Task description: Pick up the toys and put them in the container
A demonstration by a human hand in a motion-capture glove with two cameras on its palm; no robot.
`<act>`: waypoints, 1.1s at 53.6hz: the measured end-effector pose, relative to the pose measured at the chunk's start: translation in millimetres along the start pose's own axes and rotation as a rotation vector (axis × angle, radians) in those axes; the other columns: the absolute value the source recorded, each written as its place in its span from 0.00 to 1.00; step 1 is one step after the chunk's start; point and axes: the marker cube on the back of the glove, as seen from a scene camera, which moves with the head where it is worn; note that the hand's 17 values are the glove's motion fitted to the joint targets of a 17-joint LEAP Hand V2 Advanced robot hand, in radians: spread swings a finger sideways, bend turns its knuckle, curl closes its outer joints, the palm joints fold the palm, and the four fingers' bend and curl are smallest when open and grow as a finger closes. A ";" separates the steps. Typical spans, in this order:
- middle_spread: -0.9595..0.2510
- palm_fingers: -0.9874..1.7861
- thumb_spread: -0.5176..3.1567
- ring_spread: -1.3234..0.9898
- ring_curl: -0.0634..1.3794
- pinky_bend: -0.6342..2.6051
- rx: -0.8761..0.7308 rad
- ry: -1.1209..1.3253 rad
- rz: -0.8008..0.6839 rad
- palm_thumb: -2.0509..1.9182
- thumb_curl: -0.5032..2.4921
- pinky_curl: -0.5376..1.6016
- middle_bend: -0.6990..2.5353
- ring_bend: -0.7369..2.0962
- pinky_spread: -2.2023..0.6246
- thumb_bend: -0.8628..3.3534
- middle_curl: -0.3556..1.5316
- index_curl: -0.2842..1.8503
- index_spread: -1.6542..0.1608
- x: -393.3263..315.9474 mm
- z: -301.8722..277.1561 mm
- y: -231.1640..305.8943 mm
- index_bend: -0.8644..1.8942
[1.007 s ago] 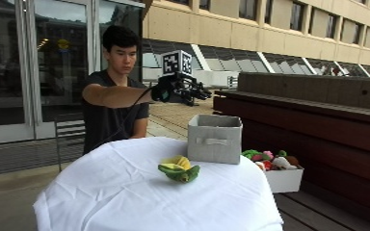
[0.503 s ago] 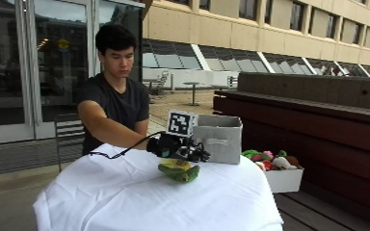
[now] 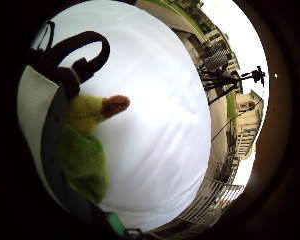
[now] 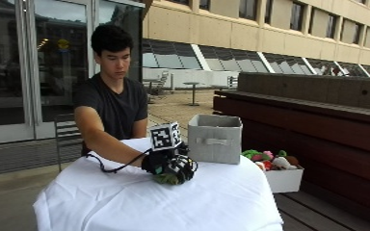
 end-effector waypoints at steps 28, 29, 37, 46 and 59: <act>0.52 0.76 0.30 0.41 0.39 0.46 -0.166 0.057 0.345 0.70 0.35 0.44 0.50 0.69 0.61 0.24 0.54 0.43 0.80 19.3 -131.8 6.3 0.46; 0.52 0.75 0.30 0.41 0.39 0.46 -0.158 0.055 0.356 0.70 0.35 0.44 0.50 0.69 0.61 0.24 0.54 0.42 0.80 19.8 -140.0 4.8 0.45; 0.51 0.75 0.31 0.41 0.39 0.48 -0.070 0.041 0.445 0.69 0.37 0.45 0.49 0.70 0.61 0.23 0.53 0.40 0.76 8.0 -211.7 -11.1 0.36; 0.50 0.75 0.32 0.40 0.39 0.48 0.021 0.069 0.520 0.70 0.39 0.45 0.48 0.70 0.62 0.23 0.53 0.38 0.73 -43.6 -279.5 -34.5 0.36; 0.48 0.76 0.33 0.40 0.38 0.47 0.109 0.081 0.468 0.70 0.41 0.44 0.47 0.69 0.62 0.22 0.53 0.39 0.71 -169.1 -324.6 -97.1 0.37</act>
